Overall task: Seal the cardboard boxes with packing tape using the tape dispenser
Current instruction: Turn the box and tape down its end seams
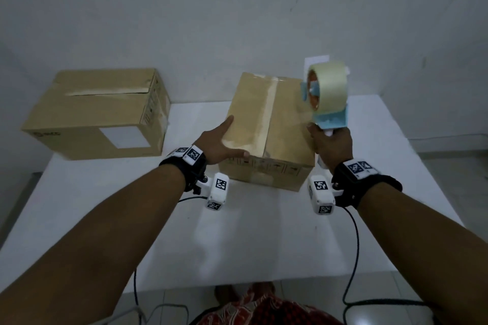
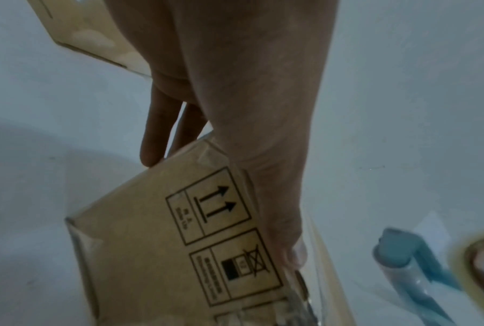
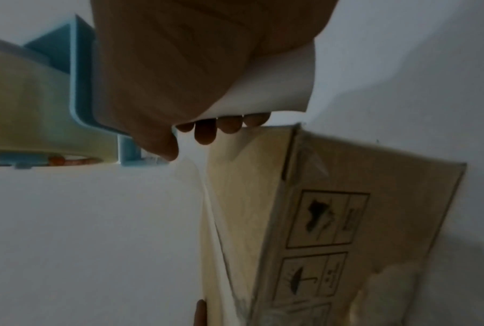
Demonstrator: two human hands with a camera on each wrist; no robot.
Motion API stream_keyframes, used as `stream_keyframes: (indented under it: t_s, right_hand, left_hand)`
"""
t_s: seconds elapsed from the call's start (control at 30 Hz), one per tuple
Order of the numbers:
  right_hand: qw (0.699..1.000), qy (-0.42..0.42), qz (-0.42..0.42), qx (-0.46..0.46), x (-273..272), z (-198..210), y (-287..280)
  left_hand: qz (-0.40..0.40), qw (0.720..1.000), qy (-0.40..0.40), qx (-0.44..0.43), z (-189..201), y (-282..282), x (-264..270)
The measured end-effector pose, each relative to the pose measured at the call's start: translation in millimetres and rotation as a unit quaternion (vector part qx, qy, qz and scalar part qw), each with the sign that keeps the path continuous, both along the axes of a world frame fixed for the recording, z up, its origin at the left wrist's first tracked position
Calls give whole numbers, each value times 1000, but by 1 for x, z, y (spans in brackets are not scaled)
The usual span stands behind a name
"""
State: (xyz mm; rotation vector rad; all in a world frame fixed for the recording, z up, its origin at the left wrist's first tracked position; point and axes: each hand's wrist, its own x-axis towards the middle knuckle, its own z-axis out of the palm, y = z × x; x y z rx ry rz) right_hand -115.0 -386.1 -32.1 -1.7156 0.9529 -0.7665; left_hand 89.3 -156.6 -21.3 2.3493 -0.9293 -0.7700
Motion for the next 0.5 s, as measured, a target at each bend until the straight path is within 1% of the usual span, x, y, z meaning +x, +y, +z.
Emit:
stream_keyframes:
  t_s: [0.07,0.17,0.23,0.3,0.37,0.4,0.43,0.47,0.5]
  right_hand:
    - [999,-1,43,-8,-7,6,2]
    - [991,-15,130,13,-13,18,10]
    - [981,-38,184,44,-14,25,19]
    - [974,-53,205,80,-12,27,26]
    - [971,-47,217,85,-9,26,31]
    - [971,-38,222,83,-8,25,33]
    - [969,-32,230,79,-7,23,34]
    - [968,-28,240,72,-6,24,37]
    - [966,-27,249,66,-5,26,41]
  left_hand:
    - [25,999,-14,-21,-2,-2,-4]
    - [55,996,-59,-45,-2,-4,-14]
    - [58,995,-67,-43,-4,-7,-18]
    - [65,994,-79,-47,-4,-7,-17]
    - [98,984,-102,-109,1,-5,-17]
    - [120,975,-100,-157,7,-3,-20]
    - [139,968,-54,-200,17,-1,-25]
    - [155,960,45,-229,25,0,-32]
    - [166,941,181,-231,32,1,-41]
